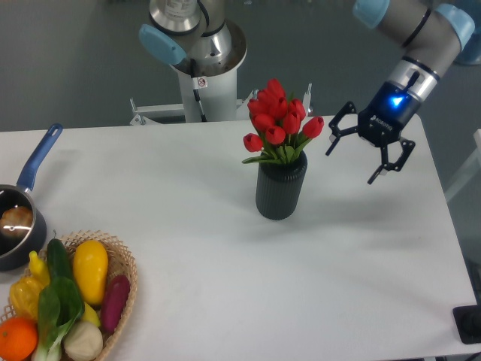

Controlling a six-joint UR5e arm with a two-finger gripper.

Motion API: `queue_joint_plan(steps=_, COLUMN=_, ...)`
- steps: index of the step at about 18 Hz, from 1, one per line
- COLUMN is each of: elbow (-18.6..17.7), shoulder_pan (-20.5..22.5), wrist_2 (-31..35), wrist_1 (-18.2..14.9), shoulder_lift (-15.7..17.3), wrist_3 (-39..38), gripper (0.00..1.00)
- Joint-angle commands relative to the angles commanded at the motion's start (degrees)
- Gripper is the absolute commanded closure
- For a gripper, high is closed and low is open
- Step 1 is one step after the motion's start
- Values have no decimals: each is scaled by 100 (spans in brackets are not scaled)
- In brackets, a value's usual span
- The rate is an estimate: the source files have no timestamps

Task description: Pick up the flowers from the vase

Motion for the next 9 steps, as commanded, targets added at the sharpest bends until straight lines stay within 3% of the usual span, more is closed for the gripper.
queue_joint_plan(steps=9, elbow=62, shoulder_pan=272, wrist_2=511, wrist_1=-852, shoulder_lift=132, wrist_3=686, gripper=0)
